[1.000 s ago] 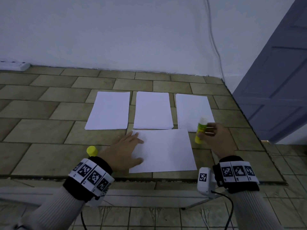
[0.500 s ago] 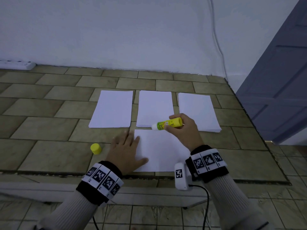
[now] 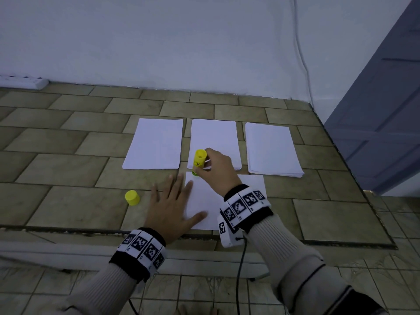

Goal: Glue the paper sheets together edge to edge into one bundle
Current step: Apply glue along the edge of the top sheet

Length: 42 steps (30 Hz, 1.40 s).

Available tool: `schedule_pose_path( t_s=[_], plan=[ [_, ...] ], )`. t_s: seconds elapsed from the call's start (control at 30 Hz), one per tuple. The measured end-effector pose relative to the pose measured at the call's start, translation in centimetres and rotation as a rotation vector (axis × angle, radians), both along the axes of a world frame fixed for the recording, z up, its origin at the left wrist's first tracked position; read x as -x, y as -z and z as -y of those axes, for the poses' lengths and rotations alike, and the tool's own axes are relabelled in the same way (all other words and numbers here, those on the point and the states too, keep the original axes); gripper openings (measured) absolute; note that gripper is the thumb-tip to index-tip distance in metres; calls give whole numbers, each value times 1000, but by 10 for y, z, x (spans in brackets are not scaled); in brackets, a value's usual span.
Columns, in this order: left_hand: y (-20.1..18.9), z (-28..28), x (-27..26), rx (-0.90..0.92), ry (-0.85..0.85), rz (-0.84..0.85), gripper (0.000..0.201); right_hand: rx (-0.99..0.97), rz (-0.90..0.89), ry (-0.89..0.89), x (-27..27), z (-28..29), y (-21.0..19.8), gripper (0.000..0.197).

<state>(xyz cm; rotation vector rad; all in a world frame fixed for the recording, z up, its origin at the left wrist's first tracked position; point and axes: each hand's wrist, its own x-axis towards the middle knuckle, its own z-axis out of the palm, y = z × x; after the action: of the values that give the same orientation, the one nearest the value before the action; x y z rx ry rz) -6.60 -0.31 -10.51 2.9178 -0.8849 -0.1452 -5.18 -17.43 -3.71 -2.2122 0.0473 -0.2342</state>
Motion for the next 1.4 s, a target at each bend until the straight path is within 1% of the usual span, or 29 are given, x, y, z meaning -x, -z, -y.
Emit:
schedule_pose_path(
  t_s=[0.2, 0.43, 0.63, 0.73, 0.8, 0.9, 0.97, 1.03, 1.13, 1.23, 1.3, 1.4],
  plan=[
    [3, 0, -1, -19, -5, 1, 111, 145, -57, -16, -15, -12, 4, 21],
    [3, -1, 0, 4, -3, 8, 113, 207, -98, 4, -10, 2, 3, 23],
    [4, -1, -1, -21, -11, 7, 113, 111, -101, 131, 21, 49, -3, 12],
    [5, -1, -1, -7, -5, 19, 111, 133, -82, 220, 39, 76, -7, 10],
    [4, -1, 0, -16, -2, 20, 112, 167, -82, 280, 47, 93, -7, 11],
    [2, -1, 0, -16, -5, 17, 115, 220, -67, 329, 54, 111, -7, 19],
    [1, 0, 1, -22, -10, 14, 117, 235, -60, 349, 56, 115, -8, 20],
    [0, 0, 1, -21, -18, 9, 117, 204, -53, 369, 56, 111, -8, 19],
    [-1, 0, 1, -18, -27, -9, 117, 105, -8, 308, 54, 86, -9, 18],
    [-2, 0, 1, -28, -36, -13, 114, 15, -22, 123, 51, 45, -11, 15],
    [-3, 0, 1, -36, -40, -17, 113, 13, -27, 2, 47, 20, -10, 14],
    [0, 0, 0, -37, -32, -10, 112, 88, -48, -99, 40, -6, -7, 16]
  ],
)
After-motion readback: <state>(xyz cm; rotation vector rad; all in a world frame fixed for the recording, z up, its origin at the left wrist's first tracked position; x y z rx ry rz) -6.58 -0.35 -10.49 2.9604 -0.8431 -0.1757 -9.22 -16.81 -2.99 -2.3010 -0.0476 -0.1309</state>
